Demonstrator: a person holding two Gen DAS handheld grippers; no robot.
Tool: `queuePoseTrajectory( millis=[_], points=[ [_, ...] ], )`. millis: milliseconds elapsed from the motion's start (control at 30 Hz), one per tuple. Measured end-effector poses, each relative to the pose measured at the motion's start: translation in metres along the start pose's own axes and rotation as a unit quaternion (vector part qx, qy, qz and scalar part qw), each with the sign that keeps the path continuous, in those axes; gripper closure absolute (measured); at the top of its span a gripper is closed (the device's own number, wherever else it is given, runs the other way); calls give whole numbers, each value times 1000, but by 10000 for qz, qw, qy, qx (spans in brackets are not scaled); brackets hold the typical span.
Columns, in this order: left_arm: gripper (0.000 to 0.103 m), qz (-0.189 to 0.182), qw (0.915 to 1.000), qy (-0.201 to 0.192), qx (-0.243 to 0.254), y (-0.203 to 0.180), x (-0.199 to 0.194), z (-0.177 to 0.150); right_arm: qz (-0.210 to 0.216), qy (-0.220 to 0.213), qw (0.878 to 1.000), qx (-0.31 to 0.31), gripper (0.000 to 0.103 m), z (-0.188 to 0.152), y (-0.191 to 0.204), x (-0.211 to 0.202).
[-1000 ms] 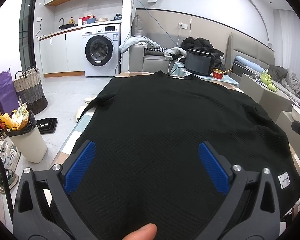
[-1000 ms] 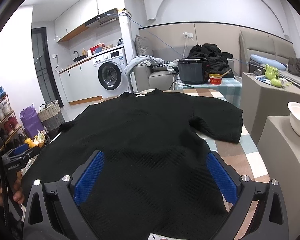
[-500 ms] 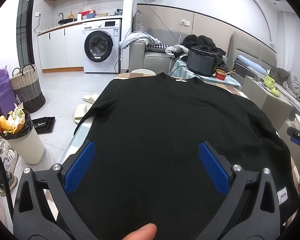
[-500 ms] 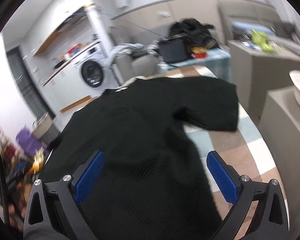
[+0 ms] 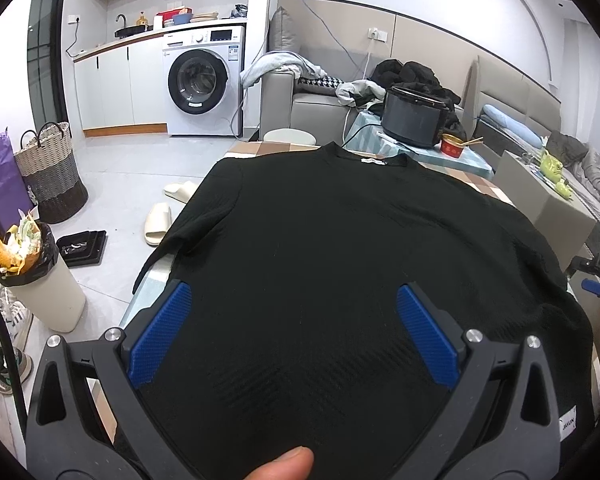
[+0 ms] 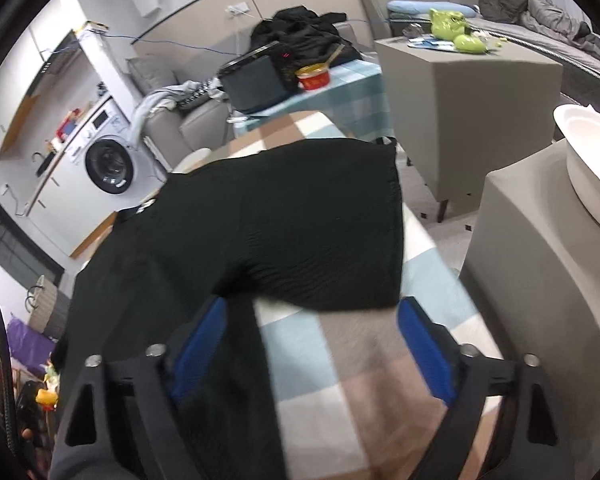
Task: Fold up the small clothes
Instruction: 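Grasp the shirt sleeve with the right gripper and fold it over the body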
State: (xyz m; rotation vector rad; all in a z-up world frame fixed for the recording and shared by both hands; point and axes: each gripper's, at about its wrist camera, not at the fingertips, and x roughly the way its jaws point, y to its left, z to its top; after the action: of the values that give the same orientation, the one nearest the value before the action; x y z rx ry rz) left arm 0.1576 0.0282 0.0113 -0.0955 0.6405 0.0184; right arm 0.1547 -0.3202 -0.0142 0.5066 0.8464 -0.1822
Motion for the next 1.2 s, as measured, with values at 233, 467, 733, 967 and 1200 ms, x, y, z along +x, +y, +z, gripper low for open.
queuePoseTrajectory(
  millis=[233, 467, 733, 967, 1200],
  points=[
    [1, 47, 9999, 60, 74, -3, 24, 2, -275, 251, 9993, 22, 28, 13, -12, 33],
    [1, 88, 9999, 115, 91, -3, 38, 0, -725, 376, 9965, -197, 69, 13, -11, 50],
    [1, 73, 9999, 110, 68, -2, 39, -1, -719, -86, 9974, -41, 91, 29, -14, 30],
    [1, 19, 10000, 75, -29, 6, 42, -2, -302, -617, 9975, -158, 97, 61, 14, 3],
    [1, 70, 9998, -25, -186, 19, 35, -4, -204, -692, 9944, -775, 96, 75, 67, 0]
  ],
)
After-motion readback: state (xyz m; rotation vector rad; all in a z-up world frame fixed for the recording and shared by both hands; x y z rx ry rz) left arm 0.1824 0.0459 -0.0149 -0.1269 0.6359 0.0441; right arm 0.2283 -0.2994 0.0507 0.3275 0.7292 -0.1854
